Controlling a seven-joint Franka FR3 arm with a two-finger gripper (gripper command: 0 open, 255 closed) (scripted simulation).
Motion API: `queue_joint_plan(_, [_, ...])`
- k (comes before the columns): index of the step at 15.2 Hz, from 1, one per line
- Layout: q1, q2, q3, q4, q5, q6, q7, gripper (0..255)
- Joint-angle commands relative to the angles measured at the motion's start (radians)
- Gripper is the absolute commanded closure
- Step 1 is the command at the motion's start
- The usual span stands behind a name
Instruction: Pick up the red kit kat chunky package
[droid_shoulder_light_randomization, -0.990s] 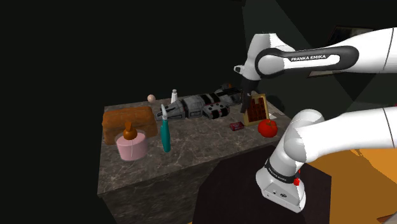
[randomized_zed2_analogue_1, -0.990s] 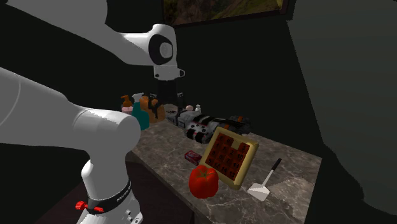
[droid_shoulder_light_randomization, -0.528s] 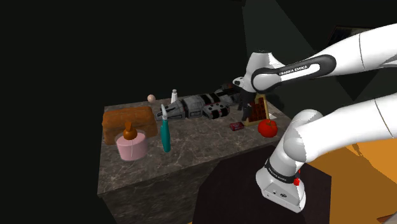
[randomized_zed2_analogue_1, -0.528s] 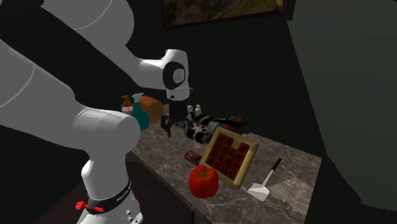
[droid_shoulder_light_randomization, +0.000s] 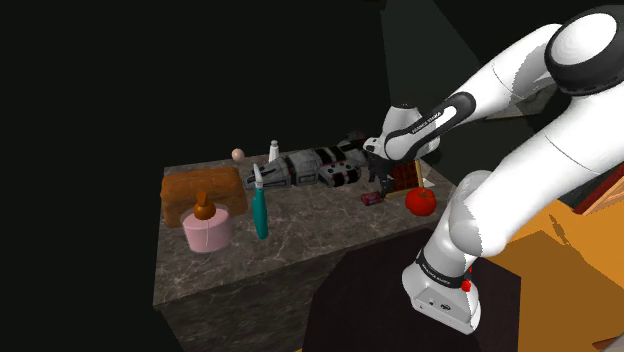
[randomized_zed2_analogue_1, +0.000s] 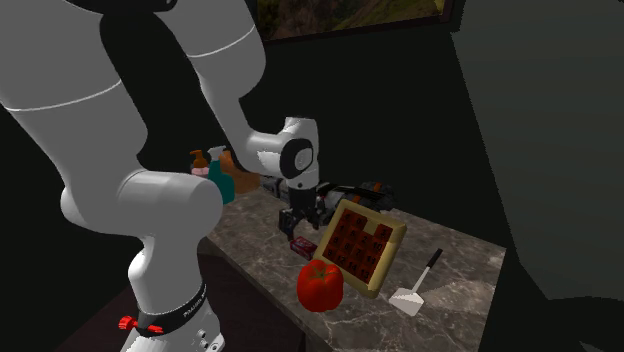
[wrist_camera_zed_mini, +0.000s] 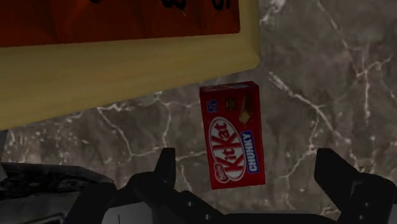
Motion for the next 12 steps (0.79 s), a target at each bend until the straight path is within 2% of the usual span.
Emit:
queue_joint_plan(1, [0.031, 0.067, -0.038, -0.001, 0.022, 0.071, -0.049, 0])
queue_joint_plan(4, [0.073, 0.139, -0.071, -0.006, 0.077, 0.144, -0.087, 0])
queue_joint_plan(8, [0.149, 0.236, -0.116, -0.011, 0.208, 0.232, -0.177, 0])
queue_joint_plan(9, [0.148, 0.236, -0.115, -0.011, 0.208, 0.232, -0.178, 0])
queue_joint_plan(10, [0.143, 0.229, -0.112, -0.012, 0.198, 0.228, -0.170, 255])
queue_joint_plan(12, [0.145, 0.231, -0.114, -0.011, 0.201, 0.229, -0.173, 255])
